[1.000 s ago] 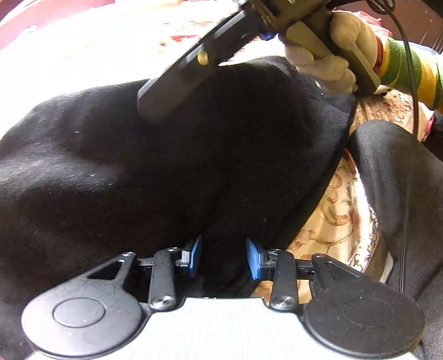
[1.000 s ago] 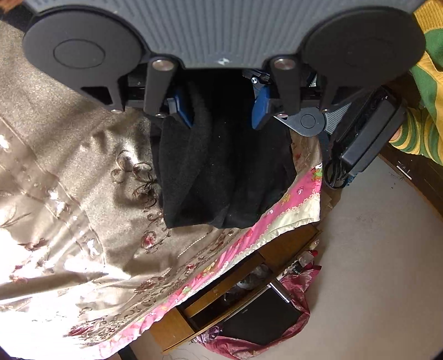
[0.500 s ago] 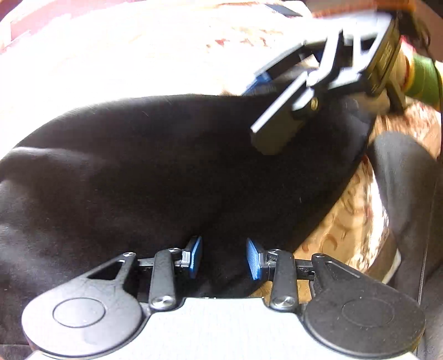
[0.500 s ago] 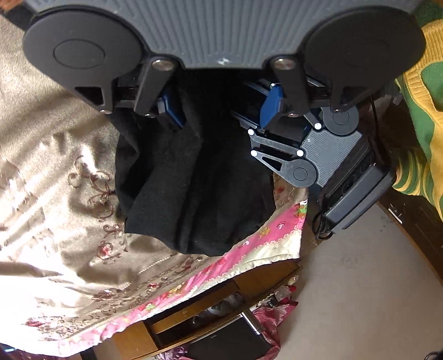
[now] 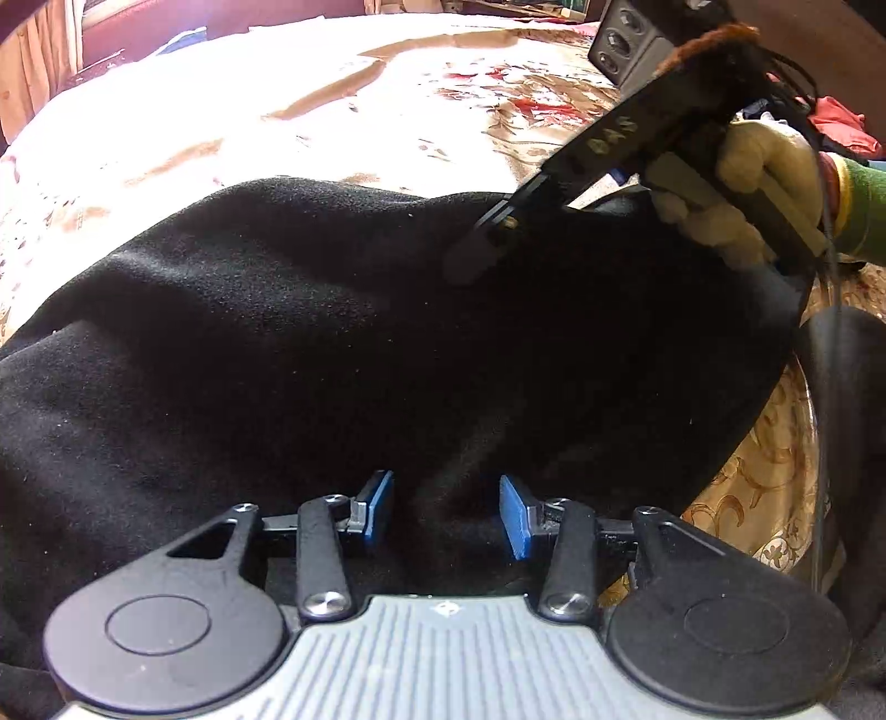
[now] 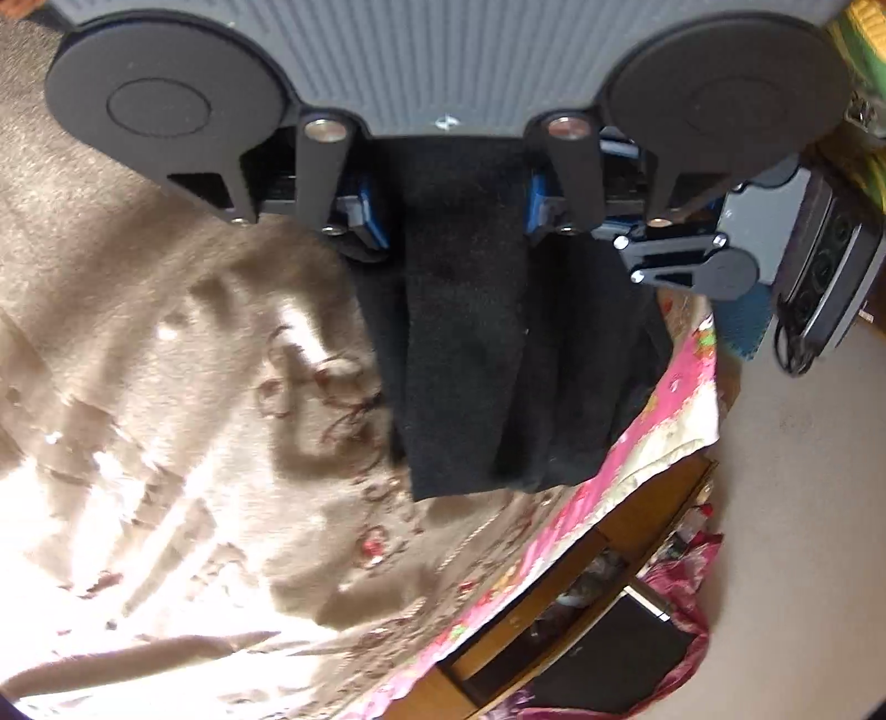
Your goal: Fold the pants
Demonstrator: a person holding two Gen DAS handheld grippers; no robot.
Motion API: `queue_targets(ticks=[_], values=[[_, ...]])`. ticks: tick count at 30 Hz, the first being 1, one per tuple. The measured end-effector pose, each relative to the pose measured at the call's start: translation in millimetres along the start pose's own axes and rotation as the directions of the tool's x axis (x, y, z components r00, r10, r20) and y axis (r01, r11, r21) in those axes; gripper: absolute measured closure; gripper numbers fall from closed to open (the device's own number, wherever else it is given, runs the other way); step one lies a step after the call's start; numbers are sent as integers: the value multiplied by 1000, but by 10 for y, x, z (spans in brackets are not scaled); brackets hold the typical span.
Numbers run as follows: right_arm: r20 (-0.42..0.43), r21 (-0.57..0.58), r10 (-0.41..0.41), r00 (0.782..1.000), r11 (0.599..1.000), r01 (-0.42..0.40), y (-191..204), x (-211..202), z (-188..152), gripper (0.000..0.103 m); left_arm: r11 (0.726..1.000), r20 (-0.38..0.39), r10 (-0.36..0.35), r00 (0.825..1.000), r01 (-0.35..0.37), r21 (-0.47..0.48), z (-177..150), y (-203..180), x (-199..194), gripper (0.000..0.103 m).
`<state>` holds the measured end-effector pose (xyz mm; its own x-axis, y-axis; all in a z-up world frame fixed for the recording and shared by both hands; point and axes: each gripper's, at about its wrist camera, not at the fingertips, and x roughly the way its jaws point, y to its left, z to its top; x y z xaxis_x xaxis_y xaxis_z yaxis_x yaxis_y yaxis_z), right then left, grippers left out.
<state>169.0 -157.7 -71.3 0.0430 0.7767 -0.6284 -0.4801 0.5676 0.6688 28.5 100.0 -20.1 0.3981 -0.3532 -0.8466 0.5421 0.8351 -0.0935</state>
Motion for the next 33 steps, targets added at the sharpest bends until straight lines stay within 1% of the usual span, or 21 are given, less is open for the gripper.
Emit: queue_targets(ticks=[2,4,5,7,8,11,13,14,16,17,19,21,22,24,26,28,29,30,31,32,33], values=[[42,41,13,999,999,-15,-51,-59,10,78,1000,4,-1,1000,1,-8,-29,17,-8,47],[110,-51,-40,993,998,46,106,-155,-37,70,1000,11,5,1000,-5,-14,-68,5,-6,47],[149,-92,-40,988,994,54,188,-196,-60,66,1000,12,5,1000,-5,-19,-90,13,-15,47],[111,-92,47,993,995,-37,224,-146,-30,63,1000,12,4,1000,-4,-27,-110,36,-29,47],[70,-68,80,994,995,-75,222,-47,6,57,1000,12,3,1000,-2,-28,-124,45,-38,47],[32,-66,131,991,989,-129,328,157,100,56,1000,12,11,1000,-11,-25,-78,38,-36,47],[63,-145,150,987,980,-140,521,119,108,56,998,25,29,999,-28,-50,-47,20,-73,47],[80,-222,156,984,966,-135,654,75,87,56,997,33,38,999,-35,-72,-64,48,-115,47],[91,-317,167,982,940,-130,778,59,57,47,993,29,53,998,-50,-107,-85,124,-141,47],[77,-322,161,984,938,-128,776,129,65,37,991,23,64,998,-61,-115,-96,150,-132,47],[-2,-232,115,993,966,-112,604,384,145,35,989,21,71,997,-67,-131,-113,189,-114,47],[-12,-152,147,989,977,-148,493,515,190,35,989,27,72,997,-68,-134,-113,172,-102,47],[-5,-118,191,982,975,-190,487,527,211,35,989,28,77,997,-73,-126,-117,152,-97,46],[40,-115,277,960,956,-271,549,493,264,35,990,32,79,996,-75,-117,-144,129,-99,46],[98,-56,278,956,960,-273,528,529,347,35,989,34,70,997,-65,-130,-161,143,-86,46],[139,85,257,956,959,-270,307,640,474,36,990,39,67,997,-61,-126,-180,152,-84,46],[161,156,254,954,948,-279,189,660,507,45,991,41,70,997,-65,-115,-207,172,-95,46],[186,269,279,942,908,-322,2,670,567,56,992,37,76,996,-71,-106,-254,160,-86,45],[198,326,311,930,874,-361,-112,663,604,56,992,31,80,996,-76,-105,-298,156,-78,45],[210,353,311,927,860,-369,-160,638,606,57,991,22,81,996,-78,-112,-321,162,-63,45],[229,340,287,930,872,-352,-160,571,592,58,990,19,80,997,-77,-119,-362,177,-63,45]])
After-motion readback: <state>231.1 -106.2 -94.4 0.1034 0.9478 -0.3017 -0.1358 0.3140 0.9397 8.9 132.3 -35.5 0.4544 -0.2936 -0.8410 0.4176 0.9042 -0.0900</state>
